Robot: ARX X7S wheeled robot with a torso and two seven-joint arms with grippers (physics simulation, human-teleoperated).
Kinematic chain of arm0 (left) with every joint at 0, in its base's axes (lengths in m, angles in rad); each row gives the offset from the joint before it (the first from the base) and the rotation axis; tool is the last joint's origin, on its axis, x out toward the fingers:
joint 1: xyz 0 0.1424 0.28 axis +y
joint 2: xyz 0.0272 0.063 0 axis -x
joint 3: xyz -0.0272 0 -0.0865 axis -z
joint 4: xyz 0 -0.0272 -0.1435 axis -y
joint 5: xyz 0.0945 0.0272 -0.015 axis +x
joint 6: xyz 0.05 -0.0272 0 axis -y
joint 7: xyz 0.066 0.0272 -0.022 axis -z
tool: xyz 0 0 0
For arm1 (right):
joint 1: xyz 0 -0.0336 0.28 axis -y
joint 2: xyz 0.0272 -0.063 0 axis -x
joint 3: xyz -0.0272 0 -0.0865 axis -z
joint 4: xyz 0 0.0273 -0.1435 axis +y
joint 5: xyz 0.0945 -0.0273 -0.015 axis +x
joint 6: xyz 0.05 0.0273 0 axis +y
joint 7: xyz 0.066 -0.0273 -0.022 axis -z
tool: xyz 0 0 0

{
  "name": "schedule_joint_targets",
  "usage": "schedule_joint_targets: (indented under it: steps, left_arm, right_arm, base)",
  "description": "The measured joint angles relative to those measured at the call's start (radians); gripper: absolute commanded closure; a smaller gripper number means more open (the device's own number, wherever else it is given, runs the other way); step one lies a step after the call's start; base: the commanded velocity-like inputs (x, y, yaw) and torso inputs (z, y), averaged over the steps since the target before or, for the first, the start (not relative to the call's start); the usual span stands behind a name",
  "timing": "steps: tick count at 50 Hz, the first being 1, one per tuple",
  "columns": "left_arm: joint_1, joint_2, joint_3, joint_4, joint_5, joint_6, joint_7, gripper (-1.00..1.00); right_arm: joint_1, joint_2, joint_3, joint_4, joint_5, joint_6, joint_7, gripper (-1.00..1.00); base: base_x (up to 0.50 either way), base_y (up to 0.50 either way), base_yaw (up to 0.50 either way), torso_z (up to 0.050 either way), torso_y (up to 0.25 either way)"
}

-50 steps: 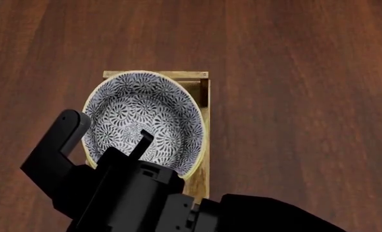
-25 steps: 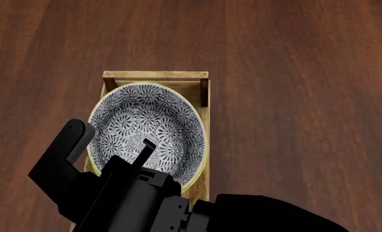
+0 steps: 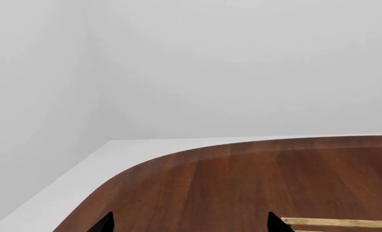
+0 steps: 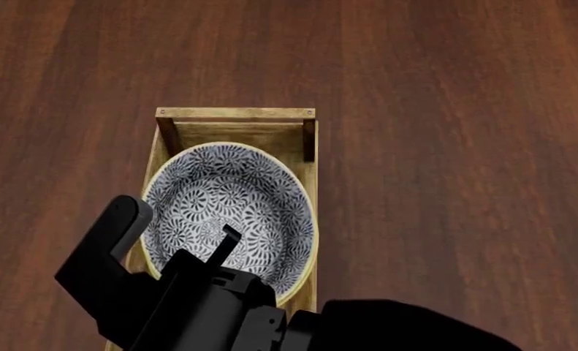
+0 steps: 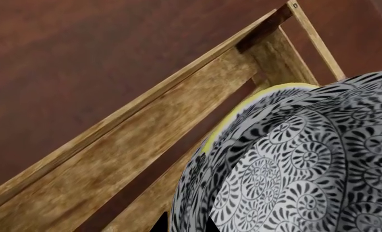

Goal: Stack the left bowl on the right bowl and place them in the tray.

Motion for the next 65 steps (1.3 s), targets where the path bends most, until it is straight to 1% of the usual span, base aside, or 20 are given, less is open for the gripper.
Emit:
schedule_joint_targets:
  steps: [65]
  left_arm:
    - [0.004, -0.017, 0.015, -0.013, -0.003, 0.018, -0.018, -1.0]
  right_arm:
    - [-0.097, 0.004, 0.003, 0.053, -0.135, -0.029, -0.141, 1.0]
  base:
    - [0.0, 0.0, 0.0, 0.0, 0.001]
